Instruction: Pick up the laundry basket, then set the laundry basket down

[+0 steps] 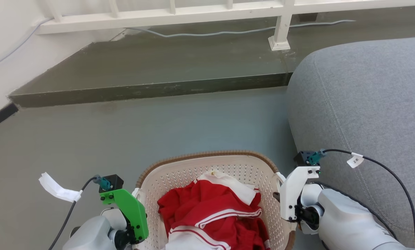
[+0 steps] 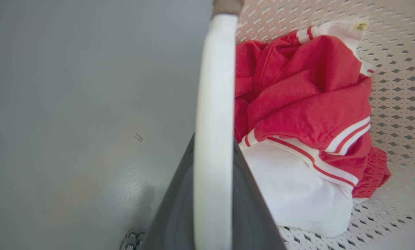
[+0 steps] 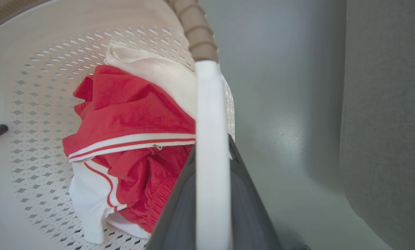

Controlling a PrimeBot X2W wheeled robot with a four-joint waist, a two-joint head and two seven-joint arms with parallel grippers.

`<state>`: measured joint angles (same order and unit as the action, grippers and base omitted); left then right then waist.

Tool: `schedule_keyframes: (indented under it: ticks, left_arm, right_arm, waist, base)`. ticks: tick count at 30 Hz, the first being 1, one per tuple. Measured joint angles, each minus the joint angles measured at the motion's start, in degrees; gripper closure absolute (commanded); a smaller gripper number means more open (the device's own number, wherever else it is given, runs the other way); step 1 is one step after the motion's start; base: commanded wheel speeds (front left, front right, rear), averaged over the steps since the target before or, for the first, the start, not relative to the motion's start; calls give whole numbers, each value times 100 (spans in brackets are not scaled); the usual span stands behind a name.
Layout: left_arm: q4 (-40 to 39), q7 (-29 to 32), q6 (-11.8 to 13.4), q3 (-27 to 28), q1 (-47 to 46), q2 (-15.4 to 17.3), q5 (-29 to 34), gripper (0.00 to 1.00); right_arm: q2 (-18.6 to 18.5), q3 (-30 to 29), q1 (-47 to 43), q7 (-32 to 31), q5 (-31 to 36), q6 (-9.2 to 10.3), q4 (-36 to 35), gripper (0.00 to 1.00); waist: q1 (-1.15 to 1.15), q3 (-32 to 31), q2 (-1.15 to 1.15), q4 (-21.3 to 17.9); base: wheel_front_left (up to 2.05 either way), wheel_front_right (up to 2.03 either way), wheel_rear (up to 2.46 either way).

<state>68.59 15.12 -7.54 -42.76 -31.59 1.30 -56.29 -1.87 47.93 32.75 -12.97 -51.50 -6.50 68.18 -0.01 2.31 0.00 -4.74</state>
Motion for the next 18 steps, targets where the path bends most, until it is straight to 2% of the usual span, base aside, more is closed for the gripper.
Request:
schedule_keyframes:
  ticks: [18]
  left_arm:
    - [41, 55, 0, -31, -9, -23, -104, 100]
  right_arm:
    - [-5, 90, 1, -122, -103, 0, 8, 100]
  waist:
    - [0, -45, 0, 5]
  base:
    - [0, 0, 0]
